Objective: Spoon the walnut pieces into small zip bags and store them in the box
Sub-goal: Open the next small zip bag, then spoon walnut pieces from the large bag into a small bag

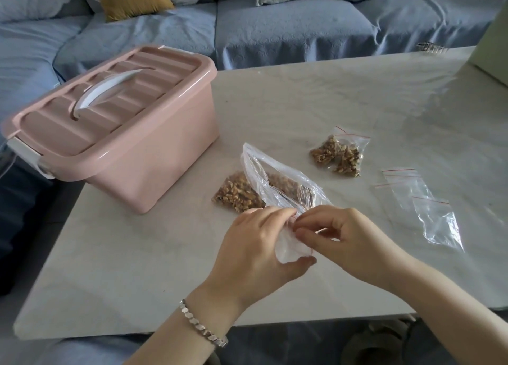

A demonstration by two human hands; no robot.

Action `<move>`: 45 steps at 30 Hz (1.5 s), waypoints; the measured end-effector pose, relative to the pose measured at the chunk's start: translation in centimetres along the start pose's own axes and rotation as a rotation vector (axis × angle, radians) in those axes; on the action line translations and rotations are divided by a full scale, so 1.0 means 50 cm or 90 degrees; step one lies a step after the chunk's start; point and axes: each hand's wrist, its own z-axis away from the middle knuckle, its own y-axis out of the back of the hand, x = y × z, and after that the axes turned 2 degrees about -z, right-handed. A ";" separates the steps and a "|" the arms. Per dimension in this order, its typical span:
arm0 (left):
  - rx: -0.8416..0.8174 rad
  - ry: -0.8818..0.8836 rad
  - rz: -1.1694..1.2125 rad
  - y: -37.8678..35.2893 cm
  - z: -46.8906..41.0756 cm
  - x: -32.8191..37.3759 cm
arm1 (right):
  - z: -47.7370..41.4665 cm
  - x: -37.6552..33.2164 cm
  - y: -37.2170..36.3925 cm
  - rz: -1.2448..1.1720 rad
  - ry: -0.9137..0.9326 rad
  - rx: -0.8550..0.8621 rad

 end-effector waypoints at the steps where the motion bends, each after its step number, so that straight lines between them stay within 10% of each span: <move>1: 0.003 0.009 -0.012 -0.003 -0.001 0.000 | 0.002 -0.002 -0.002 0.009 -0.005 -0.002; 14: 0.014 0.081 0.041 -0.027 0.001 0.012 | 0.011 -0.009 -0.022 0.045 -0.027 -0.021; 19: -0.032 0.244 0.127 -0.015 -0.008 -0.025 | -0.005 0.085 0.037 0.195 -0.069 0.188; 23: -0.067 0.376 0.193 -0.008 -0.032 -0.059 | -0.008 0.183 0.061 0.383 -0.315 0.095; 32: -0.257 0.442 0.267 -0.027 -0.092 -0.064 | -0.037 0.203 0.059 0.420 -0.281 0.017; 45: -0.242 0.402 0.318 -0.033 -0.083 -0.078 | -0.040 0.098 0.051 0.039 -0.075 0.187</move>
